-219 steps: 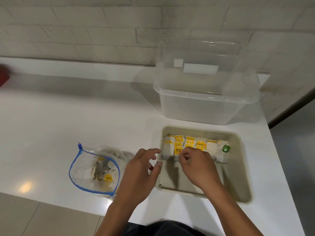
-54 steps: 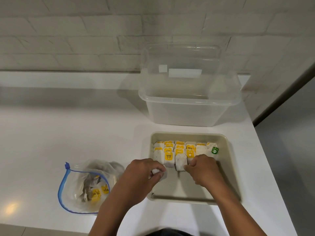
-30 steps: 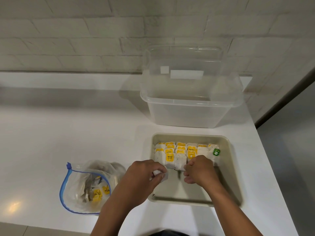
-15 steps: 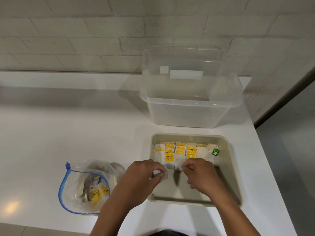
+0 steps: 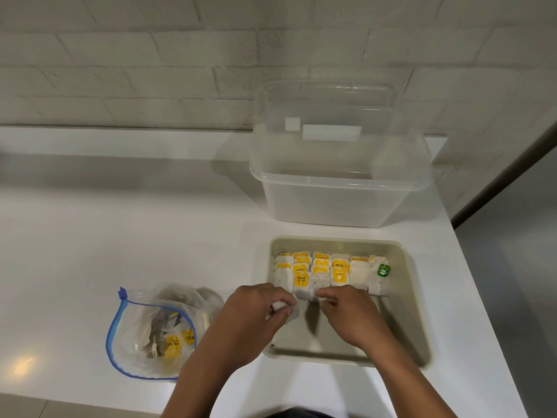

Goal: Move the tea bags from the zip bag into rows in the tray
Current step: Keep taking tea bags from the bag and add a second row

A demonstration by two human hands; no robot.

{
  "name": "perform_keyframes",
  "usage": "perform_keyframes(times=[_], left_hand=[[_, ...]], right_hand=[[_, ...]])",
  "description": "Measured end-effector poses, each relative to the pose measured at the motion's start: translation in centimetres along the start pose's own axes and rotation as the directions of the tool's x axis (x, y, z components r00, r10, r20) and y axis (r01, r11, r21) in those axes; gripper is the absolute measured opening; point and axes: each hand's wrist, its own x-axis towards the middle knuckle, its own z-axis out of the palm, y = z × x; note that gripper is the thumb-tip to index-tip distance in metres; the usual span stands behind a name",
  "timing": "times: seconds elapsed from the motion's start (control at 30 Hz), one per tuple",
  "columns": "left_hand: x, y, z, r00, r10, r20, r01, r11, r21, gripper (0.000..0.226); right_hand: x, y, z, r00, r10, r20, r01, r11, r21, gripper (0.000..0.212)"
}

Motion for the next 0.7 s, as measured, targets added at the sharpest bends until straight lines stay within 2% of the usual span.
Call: perform_keyframes(times=[0.3,0.37,0.47,0.6,0.7], left_hand=[[0.0,0.8,-0.1,0.997,0.069,-0.028,-0.068,0.997,0.032,0.015],[0.3,1.2,-0.1,0.997,0.072,-0.033,-0.071,0.996,0.046,0.020],[1.4,1.8,-0.1,0.997,0.061,0.043,-0.062,0.997,0.036,0.024],[2.8,2.7,0.0,0.986,0.053,0.155,-0.049,0.998,-0.026,0.031],[3.4,3.1,0.2,0.983,0.074,0.167,-0.065,0.996,-0.058,0.033]], right_hand=[[-0.3,-0.3,-1.0,0.998,-0.048,-0.037,0.048,0.999,0.017,0.029],[-0.5,-0.7,-1.9,0.994,-0.091,-0.064,0.096,0.992,0.080,0.026],[-1.1,-1.6,-3.3,0.974,-0.212,-0.084,0.223,0.962,0.156,0.032],[-2.4,-2.3,-4.2,0.952,-0.304,0.031,0.298,0.946,0.130,0.032],[-3.1,-2.2,-4.4,0.946,-0.319,0.061,0.308,0.941,0.141,0.014]])
